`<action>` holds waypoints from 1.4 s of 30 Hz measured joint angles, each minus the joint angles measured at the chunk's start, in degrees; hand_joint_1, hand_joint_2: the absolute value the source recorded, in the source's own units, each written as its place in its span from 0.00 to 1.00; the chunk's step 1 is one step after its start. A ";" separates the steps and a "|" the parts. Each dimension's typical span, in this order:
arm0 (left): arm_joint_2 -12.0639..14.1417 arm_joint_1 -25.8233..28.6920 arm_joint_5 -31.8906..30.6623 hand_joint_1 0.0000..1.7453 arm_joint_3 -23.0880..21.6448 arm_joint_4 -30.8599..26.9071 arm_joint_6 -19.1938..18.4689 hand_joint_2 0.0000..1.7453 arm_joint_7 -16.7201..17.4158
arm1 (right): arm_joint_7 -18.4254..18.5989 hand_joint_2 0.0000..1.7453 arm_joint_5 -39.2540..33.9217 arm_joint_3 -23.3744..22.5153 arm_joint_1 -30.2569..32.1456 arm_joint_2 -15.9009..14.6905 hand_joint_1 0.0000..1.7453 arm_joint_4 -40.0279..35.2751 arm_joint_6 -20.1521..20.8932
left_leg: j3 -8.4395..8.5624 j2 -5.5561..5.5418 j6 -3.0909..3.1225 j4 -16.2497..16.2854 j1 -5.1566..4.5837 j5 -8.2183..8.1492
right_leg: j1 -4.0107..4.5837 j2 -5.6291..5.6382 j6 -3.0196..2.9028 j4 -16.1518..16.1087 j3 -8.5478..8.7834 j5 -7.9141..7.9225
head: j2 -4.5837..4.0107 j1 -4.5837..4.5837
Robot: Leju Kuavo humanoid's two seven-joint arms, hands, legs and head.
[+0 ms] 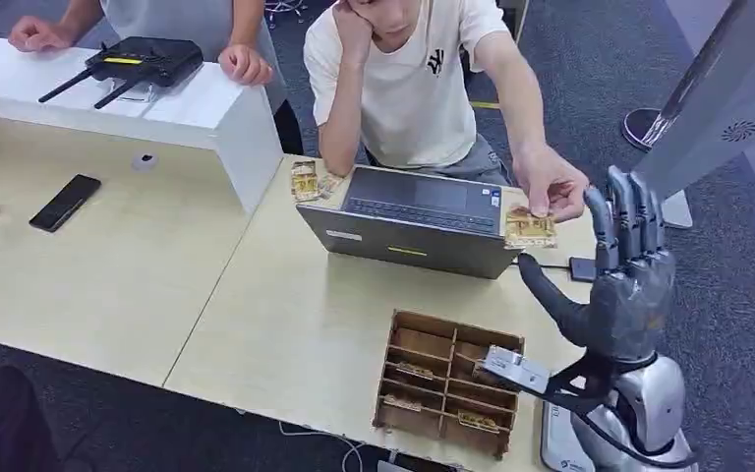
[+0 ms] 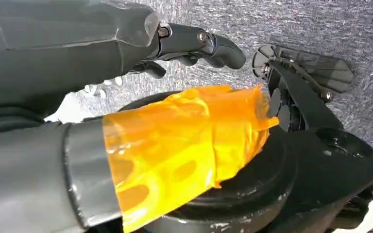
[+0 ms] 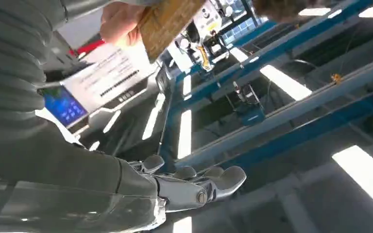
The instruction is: Pass the card to the sensor for recognition and then transmit it.
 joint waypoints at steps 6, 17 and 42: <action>0.66 0.05 -1.09 0.00 0.00 0.00 -0.66 0.00 0.20 | 0.00 1.00 2.32 0.02 -3.68 -0.87 0.00 5.55 -0.02 | 0.00 0.00 -0.01 0.00 0.00 0.01 | 0.00 0.00 0.00 0.00 0.01 0.01 | 0.00 -0.02; 1.12 0.08 -2.69 0.00 -0.02 0.00 -0.81 0.00 0.85 | 0.09 1.00 2.08 0.17 -6.87 -1.25 1.00 10.85 -0.02 | 0.00 -0.01 -0.01 0.01 0.00 0.01 | 0.00 -0.01 0.01 0.00 0.01 0.01 | 0.00 -0.02; 1.03 0.20 -5.73 0.00 -0.02 0.00 -0.50 0.00 1.01 | 1.68 1.00 -1.50 0.66 -6.45 -1.84 1.00 12.64 -0.09 | 0.01 0.00 -0.01 0.02 0.00 0.01 | 0.00 0.01 0.01 0.00 0.00 0.01 | 0.00 0.00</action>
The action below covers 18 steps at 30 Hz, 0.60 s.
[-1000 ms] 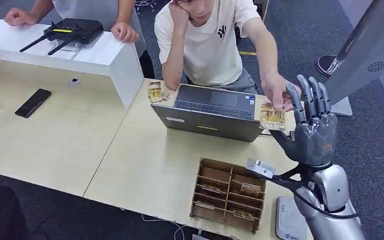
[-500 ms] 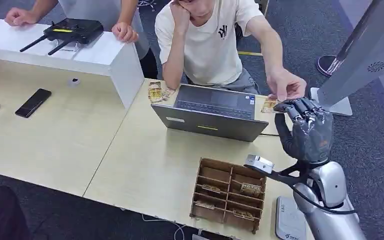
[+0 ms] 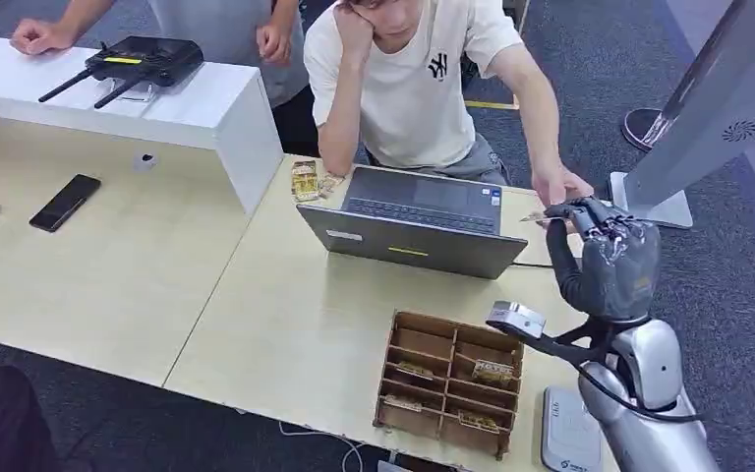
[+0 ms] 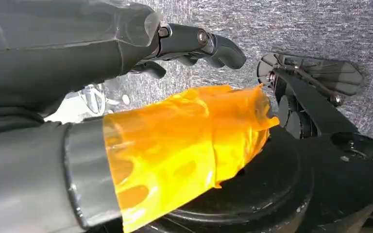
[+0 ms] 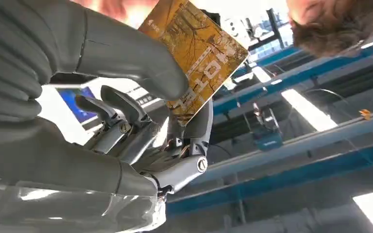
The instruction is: Pass the card to the sensor for recognition and then transmit it.
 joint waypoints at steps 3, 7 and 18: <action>-0.24 0.01 -0.33 0.00 0.00 0.00 0.31 0.00 -0.11 | 1.29 1.00 -3.11 0.15 0.37 -0.04 1.00 -0.07 0.31 | 0.00 0.00 0.00 0.00 0.00 0.00 | 0.00 0.00 0.00 0.00 0.00 0.00 | 0.00 -0.02; -0.90 0.21 -0.48 0.00 0.02 0.00 1.16 0.00 -0.53 | 4.48 1.00 -6.54 0.20 1.84 -0.04 1.00 -2.47 2.34 | 0.00 0.00 0.00 0.00 -0.01 0.00 | -0.01 0.00 0.00 0.00 0.00 0.00 | 0.00 0.00; -2.71 0.54 -0.13 0.00 0.31 0.00 3.39 0.00 -0.96 | 8.92 1.00 -9.93 -2.86 7.99 -0.04 1.00 -13.05 6.49 | 0.01 0.00 0.01 0.01 -0.01 -0.01 | -0.01 0.00 0.00 0.00 0.00 0.00 | 0.00 -0.02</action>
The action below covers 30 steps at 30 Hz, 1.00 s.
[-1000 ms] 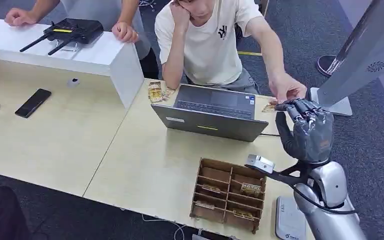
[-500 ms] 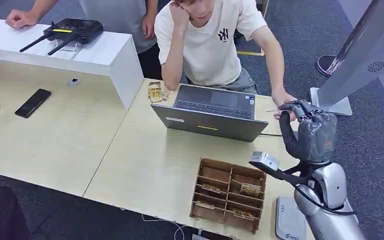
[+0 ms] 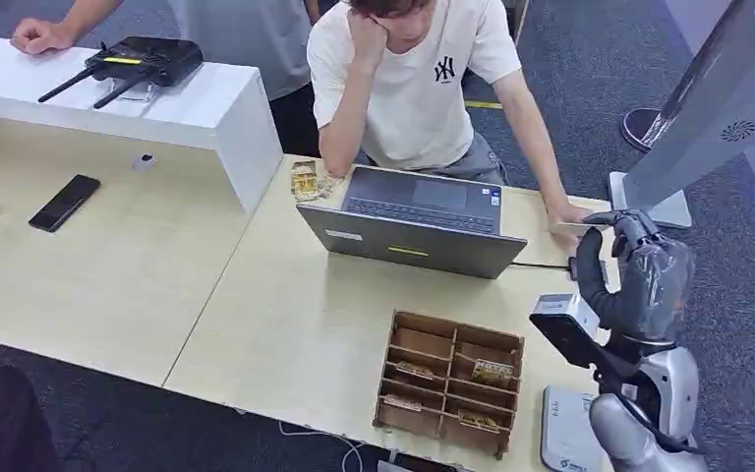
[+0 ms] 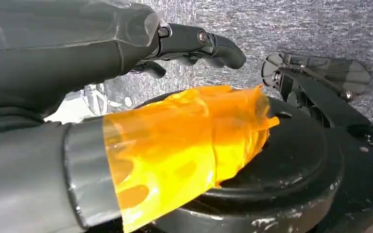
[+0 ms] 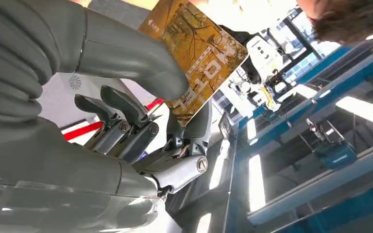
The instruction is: Pass the card to the sensor for recognition and then transmit it.
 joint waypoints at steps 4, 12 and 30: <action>-0.09 0.03 0.00 0.00 0.09 0.00 0.13 0.00 0.00 | 0.20 1.00 -0.09 -0.72 0.81 0.00 1.00 -1.48 0.00 | 0.00 0.00 0.00 0.00 0.00 0.01 | 0.00 -0.01 0.00 0.00 0.01 0.00 | 0.00 0.02; 0.04 0.11 0.76 0.00 0.57 0.00 -1.14 0.00 -0.02 | 0.57 1.00 -11.94 -2.58 4.74 0.00 1.00 -6.81 8.53 | 0.00 -0.02 0.00 0.00 0.00 0.00 | 0.00 -0.02 0.01 0.00 0.01 0.01 | 0.00 0.00; -0.76 -0.06 6.01 0.00 4.04 0.00 1.88 0.00 1.62 | 5.83 1.00 -18.06 -5.86 17.00 -4.96 1.00 -14.73 23.43 | 0.00 -0.02 0.01 0.02 -0.01 -0.01 | -0.02 -0.01 0.02 -0.01 0.01 0.00 | 0.00 0.00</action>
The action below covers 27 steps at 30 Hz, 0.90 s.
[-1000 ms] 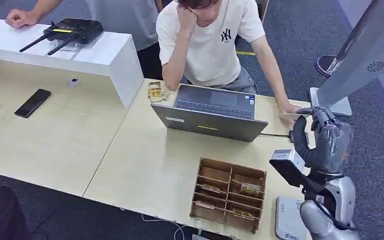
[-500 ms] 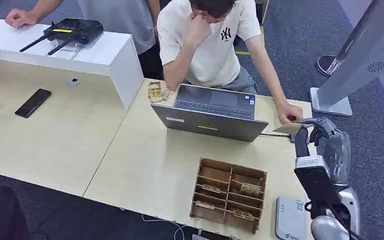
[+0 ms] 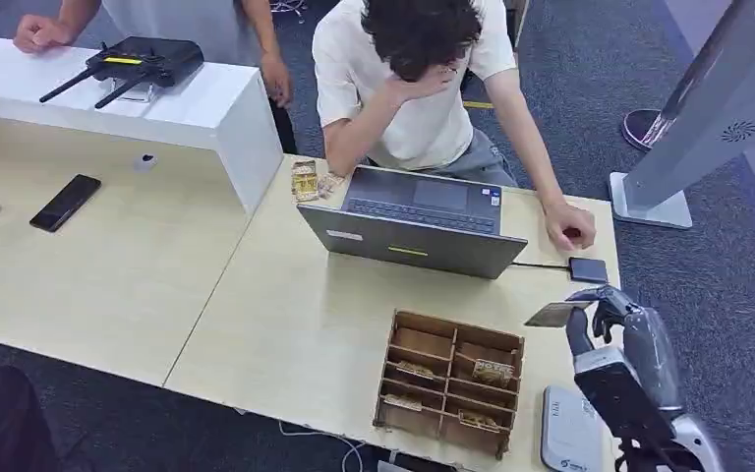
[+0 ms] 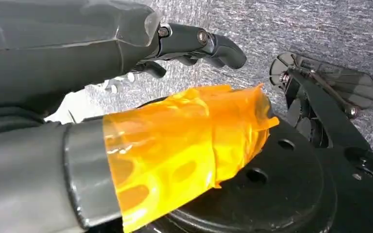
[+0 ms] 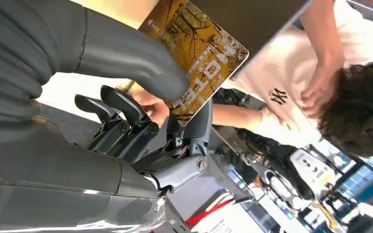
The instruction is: Pass the card to the sensor for recognition and then transmit it.
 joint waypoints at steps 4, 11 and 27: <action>-0.09 -0.04 0.61 0.00 0.07 0.00 0.17 0.00 0.29 | 1.14 1.00 1.84 -0.74 1.35 -0.77 1.00 -0.68 -0.22 | 0.01 0.01 0.00 0.00 0.00 0.00 | 0.00 0.02 0.00 0.00 0.00 0.00 | 0.00 0.00; -0.24 -0.05 1.07 0.00 0.07 0.00 0.61 0.00 0.31 | 1.93 1.00 3.70 -1.68 2.07 -1.82 1.00 -0.99 -0.81 | 0.02 0.03 0.00 0.00 0.00 0.01 | 0.00 0.02 0.01 0.00 0.01 0.01 | 0.00 0.00; -0.20 -0.04 4.22 0.00 0.07 0.00 0.85 0.00 1.49 | 7.80 1.00 6.36 -2.41 5.33 -6.62 1.00 -1.29 5.29 | 0.01 0.02 0.01 0.01 0.00 -0.01 | 0.00 0.01 0.01 0.00 0.00 0.01 | 0.00 0.00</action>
